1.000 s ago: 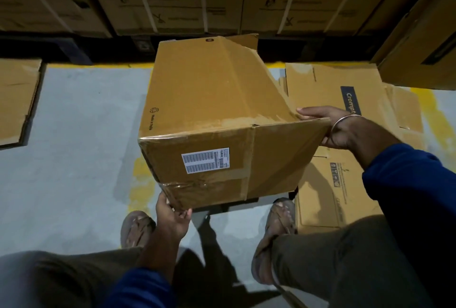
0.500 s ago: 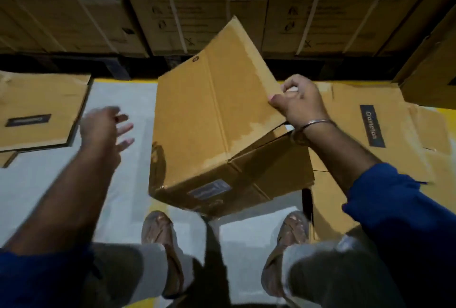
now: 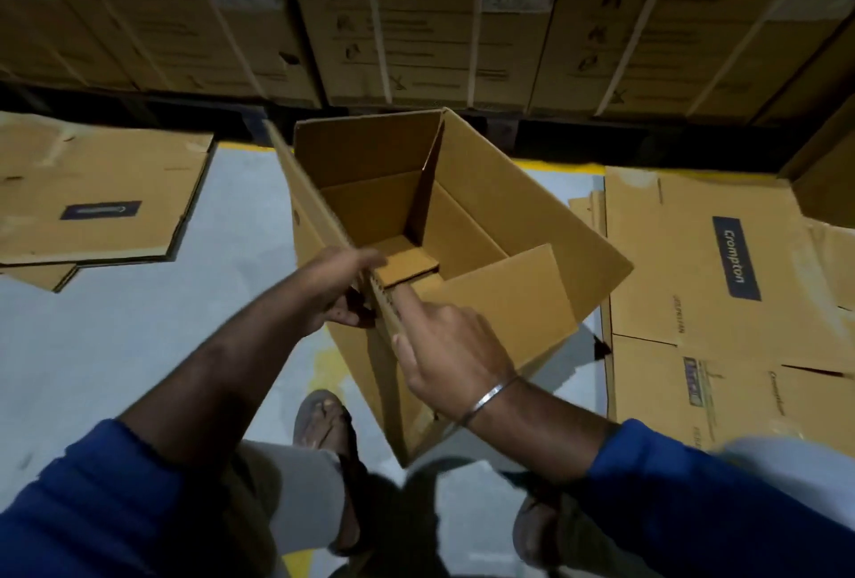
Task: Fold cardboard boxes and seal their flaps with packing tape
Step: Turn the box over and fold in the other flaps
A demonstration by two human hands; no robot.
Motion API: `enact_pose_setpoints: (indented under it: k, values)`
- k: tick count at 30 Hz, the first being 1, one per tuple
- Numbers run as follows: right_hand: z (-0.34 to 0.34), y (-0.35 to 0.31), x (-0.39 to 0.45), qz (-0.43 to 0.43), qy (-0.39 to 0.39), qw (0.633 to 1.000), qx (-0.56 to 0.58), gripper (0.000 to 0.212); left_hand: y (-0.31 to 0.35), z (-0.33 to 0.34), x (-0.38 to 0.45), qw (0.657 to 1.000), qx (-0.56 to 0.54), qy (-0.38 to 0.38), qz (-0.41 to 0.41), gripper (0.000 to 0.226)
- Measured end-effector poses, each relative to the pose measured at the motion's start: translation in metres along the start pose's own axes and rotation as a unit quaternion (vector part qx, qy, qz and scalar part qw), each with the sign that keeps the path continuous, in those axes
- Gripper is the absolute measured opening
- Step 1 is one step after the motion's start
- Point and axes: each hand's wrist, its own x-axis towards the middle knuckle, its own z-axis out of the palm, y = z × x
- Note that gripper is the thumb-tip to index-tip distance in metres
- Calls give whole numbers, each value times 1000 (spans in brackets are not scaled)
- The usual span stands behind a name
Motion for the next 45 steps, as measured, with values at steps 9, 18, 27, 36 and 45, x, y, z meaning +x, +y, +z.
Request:
enact_pose_setpoints:
  k: [9, 18, 27, 36, 45]
  values:
    - [-38, 116, 28, 43, -174, 984, -7, 75, -22, -12, 34, 998, -37, 41, -3, 36]
    - [19, 191, 35, 165, -262, 948, -79, 89, -24, -35, 59, 1000, 18, 19, -8, 37]
    - [50, 195, 8, 218, -402, 869, -189, 45, -30, -36, 76, 978, 184, 80, 47, 41]
    - [74, 189, 3, 195, -449, 835, -251, 41, -39, -47, 86, 961, 254, 111, 1, 49]
    - [71, 182, 85, 199, -120, 967, -105, 50, -31, -49, 102, 929, 365, 60, 3, 56]
